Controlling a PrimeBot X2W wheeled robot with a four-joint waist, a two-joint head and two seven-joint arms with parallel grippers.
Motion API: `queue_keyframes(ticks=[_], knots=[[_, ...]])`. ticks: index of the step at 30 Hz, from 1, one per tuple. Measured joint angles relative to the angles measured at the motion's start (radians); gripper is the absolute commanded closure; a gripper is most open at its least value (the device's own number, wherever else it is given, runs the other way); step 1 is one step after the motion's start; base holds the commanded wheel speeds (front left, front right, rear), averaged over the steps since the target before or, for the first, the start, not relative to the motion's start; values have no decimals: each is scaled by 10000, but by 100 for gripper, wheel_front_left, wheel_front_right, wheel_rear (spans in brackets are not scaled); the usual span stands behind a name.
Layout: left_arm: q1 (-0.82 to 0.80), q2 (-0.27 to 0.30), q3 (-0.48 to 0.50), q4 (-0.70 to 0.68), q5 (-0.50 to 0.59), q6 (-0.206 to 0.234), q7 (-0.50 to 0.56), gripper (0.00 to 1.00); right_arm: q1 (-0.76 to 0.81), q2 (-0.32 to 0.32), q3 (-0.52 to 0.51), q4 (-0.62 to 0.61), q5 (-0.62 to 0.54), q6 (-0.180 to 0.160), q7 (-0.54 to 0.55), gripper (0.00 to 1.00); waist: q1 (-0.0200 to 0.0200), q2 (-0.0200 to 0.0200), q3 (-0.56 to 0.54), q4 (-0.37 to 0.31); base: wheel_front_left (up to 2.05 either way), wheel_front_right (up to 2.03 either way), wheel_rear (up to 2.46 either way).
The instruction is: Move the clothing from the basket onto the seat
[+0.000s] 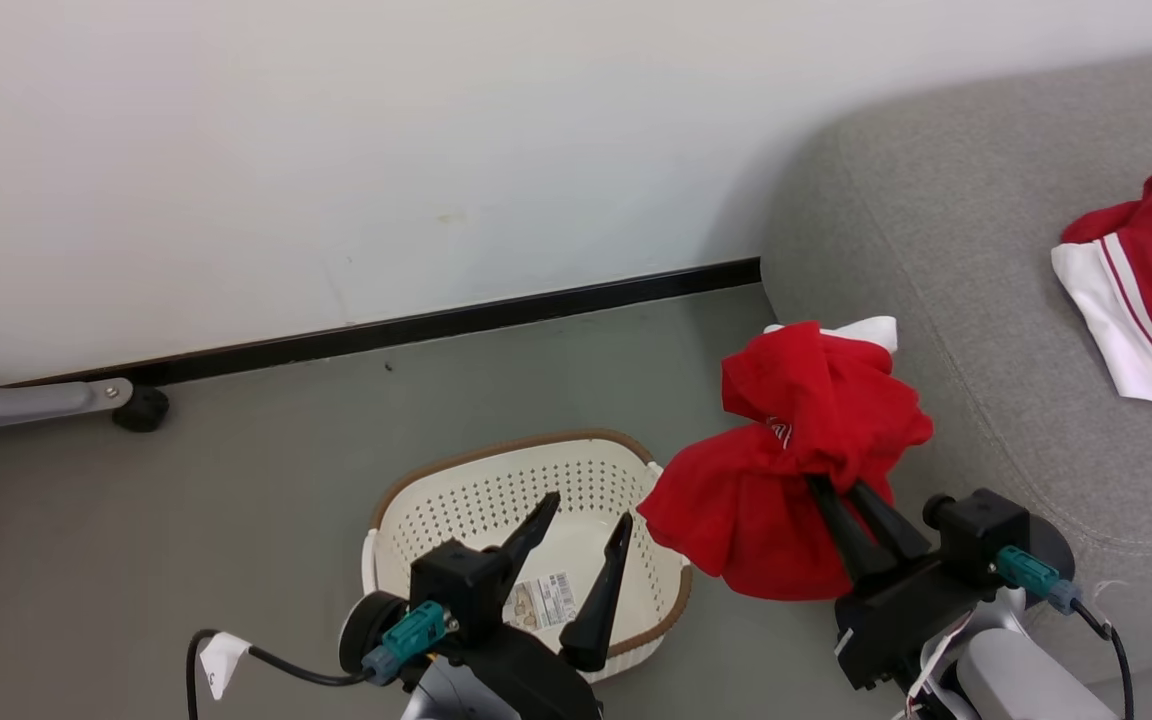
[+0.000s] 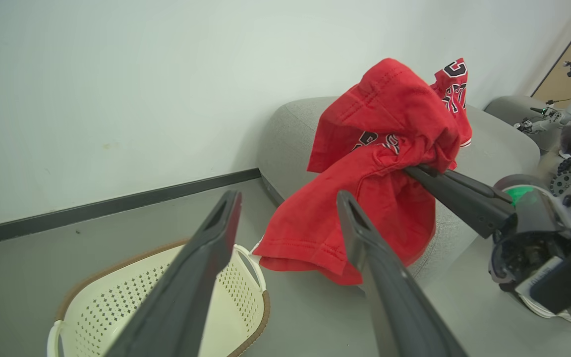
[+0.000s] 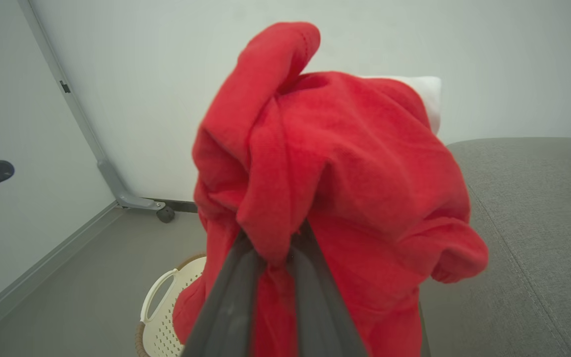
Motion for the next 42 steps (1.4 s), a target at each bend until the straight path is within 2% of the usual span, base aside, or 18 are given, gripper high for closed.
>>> queue_keyframes(ticks=[9,14,21,42], knots=[[-14,-69,-17,31,0,0,-58,0,267,-190,-464,-150,-100,-100,0,100,1,0,136,-715,0,0,0],[-20,-73,-59,19,0,-2,-59,0,459,-368,-861,-380,-121,-263,-2,100,0,0,238,-1092,0,0,0],[-55,-71,-84,27,2,-12,-59,0,596,-416,-1143,-495,-261,-351,0,100,0,0,378,-1407,0,0,0],[-201,-92,-157,167,2,-94,-96,0,841,-449,-1801,-844,-522,-359,0,100,0,0,538,-2273,0,0,0]])
